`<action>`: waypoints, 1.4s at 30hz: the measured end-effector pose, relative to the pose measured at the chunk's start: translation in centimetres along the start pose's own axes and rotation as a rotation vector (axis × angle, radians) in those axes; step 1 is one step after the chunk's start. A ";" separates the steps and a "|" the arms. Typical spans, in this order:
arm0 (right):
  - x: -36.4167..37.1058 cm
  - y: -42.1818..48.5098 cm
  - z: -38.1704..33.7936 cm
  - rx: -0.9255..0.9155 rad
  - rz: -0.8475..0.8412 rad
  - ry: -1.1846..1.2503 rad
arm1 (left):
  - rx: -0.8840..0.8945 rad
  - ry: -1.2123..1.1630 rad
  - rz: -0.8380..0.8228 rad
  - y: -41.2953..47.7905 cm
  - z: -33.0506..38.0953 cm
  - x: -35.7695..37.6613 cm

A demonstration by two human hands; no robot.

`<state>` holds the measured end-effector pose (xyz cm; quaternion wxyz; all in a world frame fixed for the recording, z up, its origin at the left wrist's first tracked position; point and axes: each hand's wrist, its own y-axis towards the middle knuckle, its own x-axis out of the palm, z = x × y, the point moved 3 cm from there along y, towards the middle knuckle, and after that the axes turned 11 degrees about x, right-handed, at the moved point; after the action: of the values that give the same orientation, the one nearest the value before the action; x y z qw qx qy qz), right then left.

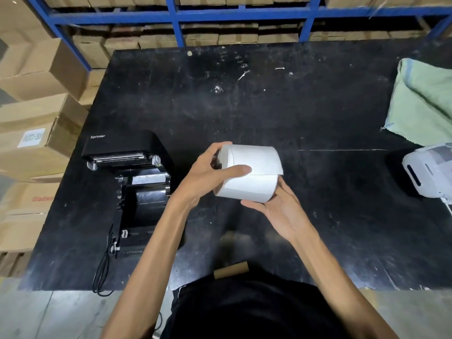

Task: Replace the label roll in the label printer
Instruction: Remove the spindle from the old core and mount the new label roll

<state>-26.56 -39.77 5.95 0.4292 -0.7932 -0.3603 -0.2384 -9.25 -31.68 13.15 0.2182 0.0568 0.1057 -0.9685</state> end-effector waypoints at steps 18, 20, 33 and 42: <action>-3.2 1.4 -2.0 -0.089 -0.071 0.009 | -0.110 0.399 0.042 2.7 -12.7 -2.2; -3.7 1.9 -2.1 -0.077 -0.075 0.011 | -0.275 0.756 -0.107 1.8 -17.8 -1.2; -5.1 5.2 -1.4 0.027 0.042 -0.101 | -0.197 0.648 0.317 0.5 -20.6 -1.8; -4.0 5.3 -0.6 0.062 0.100 -0.042 | -0.015 -0.332 0.744 0.7 -7.4 -0.8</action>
<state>-25.05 -43.75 0.83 0.4574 -0.8012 -0.3364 -0.1889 -7.78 -30.33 5.97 0.5684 -0.0675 0.0485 -0.8185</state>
